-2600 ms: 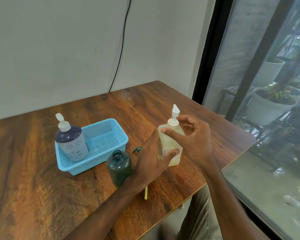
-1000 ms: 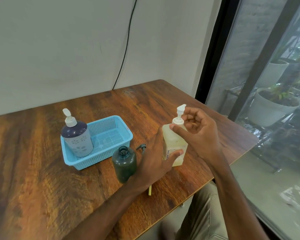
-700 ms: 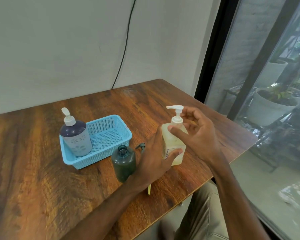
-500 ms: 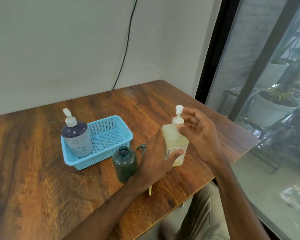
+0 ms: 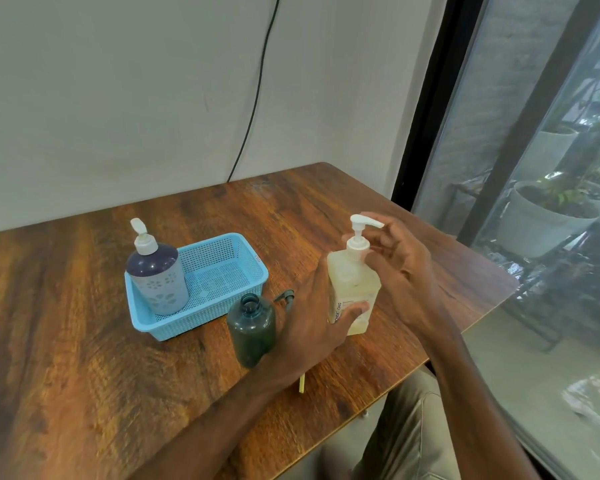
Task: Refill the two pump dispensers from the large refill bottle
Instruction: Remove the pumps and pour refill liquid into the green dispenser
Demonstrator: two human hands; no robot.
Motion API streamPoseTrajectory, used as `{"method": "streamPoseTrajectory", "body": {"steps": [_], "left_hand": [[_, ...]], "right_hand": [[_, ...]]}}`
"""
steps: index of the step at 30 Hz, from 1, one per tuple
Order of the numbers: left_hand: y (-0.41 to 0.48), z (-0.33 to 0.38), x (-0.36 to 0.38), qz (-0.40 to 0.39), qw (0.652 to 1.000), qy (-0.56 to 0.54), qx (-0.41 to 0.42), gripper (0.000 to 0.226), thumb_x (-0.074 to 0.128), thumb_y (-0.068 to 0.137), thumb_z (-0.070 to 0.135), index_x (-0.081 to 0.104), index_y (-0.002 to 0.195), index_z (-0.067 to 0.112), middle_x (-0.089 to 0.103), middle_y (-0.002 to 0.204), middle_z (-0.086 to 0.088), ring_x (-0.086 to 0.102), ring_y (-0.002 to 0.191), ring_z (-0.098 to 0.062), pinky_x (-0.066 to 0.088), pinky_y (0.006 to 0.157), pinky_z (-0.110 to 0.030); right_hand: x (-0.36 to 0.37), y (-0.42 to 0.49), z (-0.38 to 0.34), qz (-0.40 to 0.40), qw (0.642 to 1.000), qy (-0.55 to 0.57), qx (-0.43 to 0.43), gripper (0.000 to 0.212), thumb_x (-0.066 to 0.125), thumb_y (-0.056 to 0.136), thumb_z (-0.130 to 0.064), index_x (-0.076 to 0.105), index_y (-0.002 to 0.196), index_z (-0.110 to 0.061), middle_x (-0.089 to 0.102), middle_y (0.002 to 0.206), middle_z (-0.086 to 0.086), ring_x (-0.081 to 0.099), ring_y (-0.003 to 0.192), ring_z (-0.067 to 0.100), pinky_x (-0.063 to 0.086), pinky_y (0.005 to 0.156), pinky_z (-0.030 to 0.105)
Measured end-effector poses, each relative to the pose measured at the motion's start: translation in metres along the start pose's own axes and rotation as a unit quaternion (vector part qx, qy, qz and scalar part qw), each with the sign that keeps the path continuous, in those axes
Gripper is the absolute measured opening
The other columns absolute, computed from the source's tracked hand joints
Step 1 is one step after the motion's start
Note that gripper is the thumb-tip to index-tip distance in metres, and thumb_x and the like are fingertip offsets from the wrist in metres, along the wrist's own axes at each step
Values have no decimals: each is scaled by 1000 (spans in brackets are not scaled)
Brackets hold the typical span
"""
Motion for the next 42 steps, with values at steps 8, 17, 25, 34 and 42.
{"method": "streamPoseTrajectory", "body": {"steps": [8,17,25,34,42], "left_hand": [[0,3,-2,9,1000,6,2,91,67,89,68,14,159,45,43,155,14,44,142,-6,52,110,-42],[0,2,1,7,1000,7,-7,92,68,89,66,12,159,46,40,158,13,36,138,3,44,108,-28],[0,2,0,1,1000,26,-14,97,67,89,67,7,161,43,38,159,11,35,138,0,49,110,-37],[1,1,0,-4,999,36,-14,97,70,90,62,8,161,43,37,159,13,35,137,2,47,108,-30],[0,3,-2,-2,999,42,-6,93,69,91,61,10,161,42,38,159,14,37,135,1,48,108,-29]], "right_hand": [[-1,-2,-3,65,995,-75,4,43,85,84,-30,65,122,-25,72,112,-16,70,104,8,63,85,39],[2,-5,-6,13,997,-70,-1,53,78,90,-20,56,138,-20,66,131,-13,64,121,1,57,99,30],[-5,-6,-18,94,993,-67,-26,38,85,84,-22,69,118,-18,72,111,-16,70,100,2,58,83,18],[-28,24,-68,157,985,-40,-67,39,81,88,-21,69,124,-13,75,114,-7,73,100,9,62,85,29],[-45,45,-116,183,968,-72,-153,37,80,91,-25,69,124,-11,74,113,-9,73,103,10,61,84,26]]}}
Point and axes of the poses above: each hand's wrist, its own y-axis towards the middle knuckle, its own x-axis out of the palm, z = x × y, the point moved 5 cm from there along y, towards the middle knuckle
